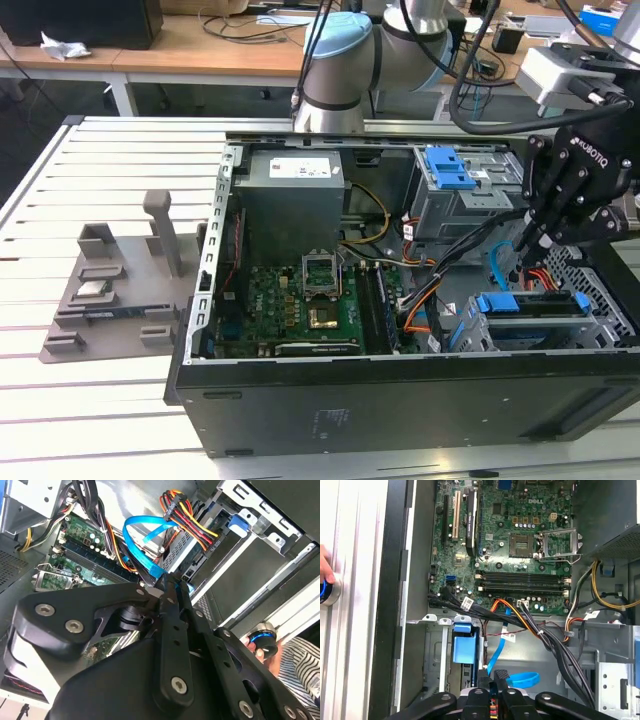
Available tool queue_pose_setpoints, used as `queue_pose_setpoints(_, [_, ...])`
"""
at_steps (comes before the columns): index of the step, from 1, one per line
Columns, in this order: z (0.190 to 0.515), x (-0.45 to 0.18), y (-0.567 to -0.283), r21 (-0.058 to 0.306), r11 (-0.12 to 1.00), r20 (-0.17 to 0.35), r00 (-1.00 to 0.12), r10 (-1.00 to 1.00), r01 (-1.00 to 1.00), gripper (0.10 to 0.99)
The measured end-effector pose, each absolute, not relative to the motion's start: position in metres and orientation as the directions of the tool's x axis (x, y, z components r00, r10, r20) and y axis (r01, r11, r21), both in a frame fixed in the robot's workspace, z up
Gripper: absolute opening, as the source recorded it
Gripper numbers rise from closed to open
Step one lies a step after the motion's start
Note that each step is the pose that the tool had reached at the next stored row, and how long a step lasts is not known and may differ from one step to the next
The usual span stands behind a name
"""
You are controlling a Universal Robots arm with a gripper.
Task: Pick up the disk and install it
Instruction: 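Insert the second disk wire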
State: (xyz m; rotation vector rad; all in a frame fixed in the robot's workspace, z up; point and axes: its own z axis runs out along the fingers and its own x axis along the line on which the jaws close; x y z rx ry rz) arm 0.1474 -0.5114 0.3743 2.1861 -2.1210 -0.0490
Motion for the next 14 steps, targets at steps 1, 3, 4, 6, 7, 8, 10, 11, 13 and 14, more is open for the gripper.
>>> queue_pose_setpoints(1, [0.374, 0.147, -0.513, 0.091, -0.028, 0.043, 0.032, -0.999, -0.995, 0.161])
queue_pose_setpoints(3, [0.374, 0.147, -0.52, 0.091, -0.028, 0.044, 0.032, -0.999, -0.995, 0.161])
queue_pose_setpoints(4, [0.373, 0.147, -0.522, 0.091, -0.028, 0.044, 0.032, -0.999, -0.995, 0.161])
queue_pose_setpoints(6, [0.369, 0.148, -0.525, 0.091, -0.028, 0.044, 0.032, -0.999, -0.995, 0.161])
queue_pose_setpoints(7, [0.367, 0.148, -0.526, 0.091, -0.028, 0.044, 0.032, -0.999, -0.995, 0.161])
queue_pose_setpoints(8, [0.364, 0.15, -0.526, 0.091, -0.028, 0.044, 0.032, -0.999, -0.995, 0.161])
queue_pose_setpoints(10, [0.362, 0.151, -0.528, 0.091, -0.028, 0.044, 0.032, -0.999, -0.995, 0.161])
queue_pose_setpoints(11, [0.359, 0.152, -0.531, 0.091, -0.028, 0.044, 0.032, -0.999, -0.995, 0.161])
queue_pose_setpoints(13, [0.354, 0.154, -0.532, 0.091, -0.028, 0.044, 0.032, -0.999, -0.995, 0.161])
queue_pose_setpoints(14, [0.353, 0.155, -0.532, 0.091, -0.028, 0.044, 0.032, -0.999, -0.995, 0.161])
